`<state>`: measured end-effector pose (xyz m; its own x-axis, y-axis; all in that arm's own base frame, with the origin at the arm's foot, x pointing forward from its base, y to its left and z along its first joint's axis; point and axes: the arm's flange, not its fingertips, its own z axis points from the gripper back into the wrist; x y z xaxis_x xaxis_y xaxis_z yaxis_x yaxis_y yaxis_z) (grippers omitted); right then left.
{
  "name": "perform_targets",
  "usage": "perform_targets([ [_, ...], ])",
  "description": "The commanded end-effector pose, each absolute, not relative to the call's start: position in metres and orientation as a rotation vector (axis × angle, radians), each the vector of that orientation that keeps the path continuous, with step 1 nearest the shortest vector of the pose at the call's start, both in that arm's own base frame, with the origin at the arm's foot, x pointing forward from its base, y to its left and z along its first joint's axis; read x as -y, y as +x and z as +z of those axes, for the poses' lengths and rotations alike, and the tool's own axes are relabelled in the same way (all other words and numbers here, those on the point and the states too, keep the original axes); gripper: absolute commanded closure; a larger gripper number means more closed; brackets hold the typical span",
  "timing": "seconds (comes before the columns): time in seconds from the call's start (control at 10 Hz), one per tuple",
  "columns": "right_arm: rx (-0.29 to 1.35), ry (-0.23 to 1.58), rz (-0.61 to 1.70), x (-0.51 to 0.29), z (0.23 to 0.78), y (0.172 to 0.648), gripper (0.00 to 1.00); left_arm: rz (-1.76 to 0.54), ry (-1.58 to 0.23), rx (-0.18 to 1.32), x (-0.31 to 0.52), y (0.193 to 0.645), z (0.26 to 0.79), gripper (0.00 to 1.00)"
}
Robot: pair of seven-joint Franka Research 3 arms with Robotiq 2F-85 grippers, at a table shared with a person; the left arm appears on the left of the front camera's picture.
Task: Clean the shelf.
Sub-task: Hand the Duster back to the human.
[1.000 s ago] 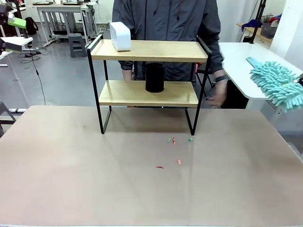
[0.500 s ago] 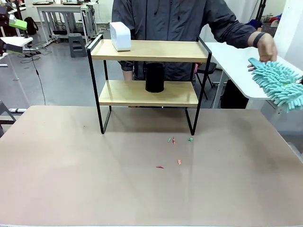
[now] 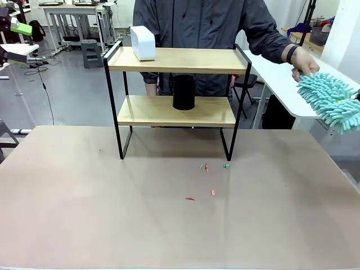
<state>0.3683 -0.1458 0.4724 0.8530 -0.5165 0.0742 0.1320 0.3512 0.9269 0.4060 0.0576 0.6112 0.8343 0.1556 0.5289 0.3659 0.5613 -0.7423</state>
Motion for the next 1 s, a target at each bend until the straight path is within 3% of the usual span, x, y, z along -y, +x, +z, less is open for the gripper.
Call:
perform_targets([
  [0.0,0.387,1.141,-0.433,0.146,0.472,0.368,0.83,-0.133,-0.984,0.597,-0.058,0.405,0.613,0.00],
  [0.1,0.391,1.163,-0.421,0.145,0.476,0.366,0.27,-0.133,-0.984,0.597,-0.058,0.405,0.613,0.00],
  [0.2,0.394,1.174,-0.397,0.142,0.482,0.366,0.27,-0.133,-0.984,0.597,-0.058,0.405,0.613,0.00],
  [0.3,0.399,1.189,-0.361,0.135,0.488,0.366,0.00,-0.133,-0.984,0.597,-0.058,0.405,0.613,0.00],
  [0.4,0.395,1.191,-0.325,0.124,0.494,0.367,0.23,-0.133,-0.982,0.594,-0.058,0.406,0.611,0.00],
  [0.5,0.383,1.213,-0.284,0.107,0.498,0.367,0.00,-0.173,-1.038,0.596,-0.044,0.411,0.605,0.00],
  [0.9,0.249,1.432,-0.150,0.007,0.484,0.386,0.00,-0.062,-1.312,0.465,0.005,0.459,0.512,0.00],
])
